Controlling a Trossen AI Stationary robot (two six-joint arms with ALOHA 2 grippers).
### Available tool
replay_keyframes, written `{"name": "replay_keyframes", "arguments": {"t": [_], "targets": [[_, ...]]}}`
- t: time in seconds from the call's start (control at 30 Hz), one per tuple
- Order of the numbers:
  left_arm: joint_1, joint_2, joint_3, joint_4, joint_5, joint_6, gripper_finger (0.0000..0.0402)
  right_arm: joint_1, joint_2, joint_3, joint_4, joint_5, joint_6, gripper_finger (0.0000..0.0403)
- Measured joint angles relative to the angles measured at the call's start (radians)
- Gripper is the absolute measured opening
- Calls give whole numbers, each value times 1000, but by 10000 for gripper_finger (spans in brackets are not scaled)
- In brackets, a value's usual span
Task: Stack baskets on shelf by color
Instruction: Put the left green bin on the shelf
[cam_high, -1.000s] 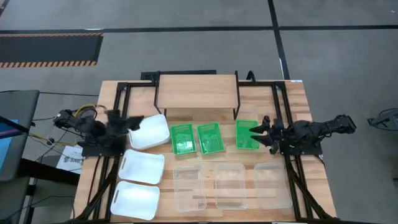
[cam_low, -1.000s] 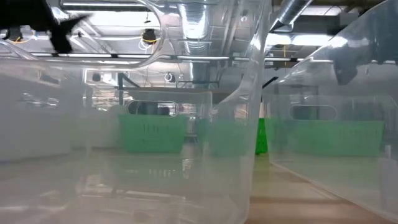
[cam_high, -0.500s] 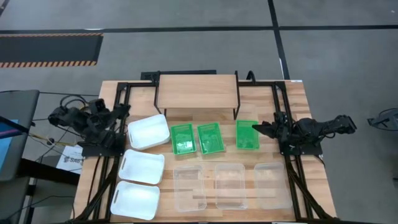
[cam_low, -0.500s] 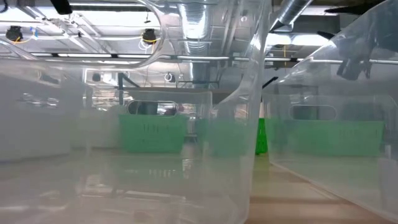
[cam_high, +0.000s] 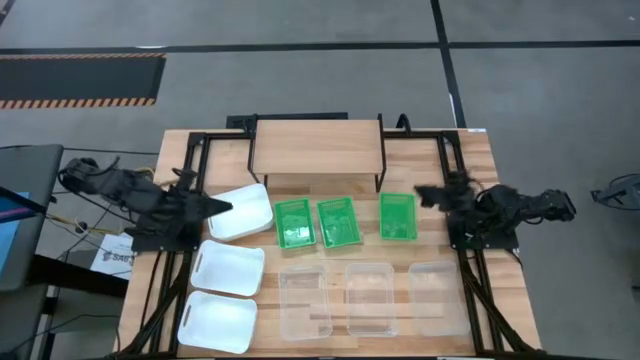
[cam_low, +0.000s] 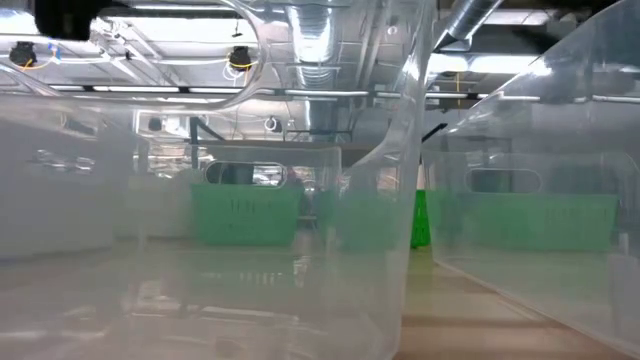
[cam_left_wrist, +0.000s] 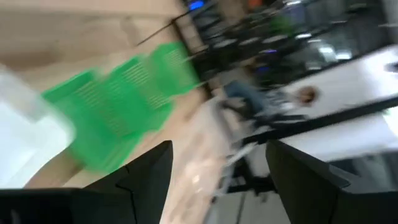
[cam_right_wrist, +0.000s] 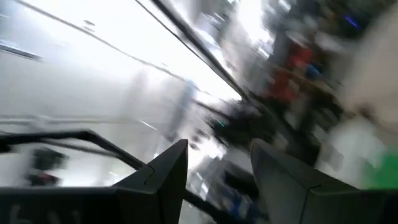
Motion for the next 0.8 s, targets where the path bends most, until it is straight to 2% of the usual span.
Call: {"name": "replay_keyframes", "arguments": {"t": [0.1,0.17,0.27,0.37,0.43,0.53,0.67,0.73,0.8], "targets": [[0,38,-8,-85,0,-110,247,-25,13,149,14,0,-191,201],[0,68,-11,-146,-11,-189,247,-31,48,279,-52,-1,-328,201],[12,110,-11,-214,-60,-288,247,-27,137,504,-306,-1,-460,201],[47,128,-13,-188,-145,-295,247,-20,278,737,-648,-2,-475,201],[74,123,-12,-60,-203,-186,247,-10,388,856,-849,-17,-457,201],[123,96,-12,270,-231,140,247,5,549,979,-1019,-28,-419,201],[183,89,-10,749,-143,539,247,19,706,1058,-1151,-28,-395,201],[205,91,-10,893,-109,657,247,25,756,1072,-1239,-28,-393,201],[219,91,-10,941,-122,707,247,25,794,1077,-1334,-30,-361,201]]}}
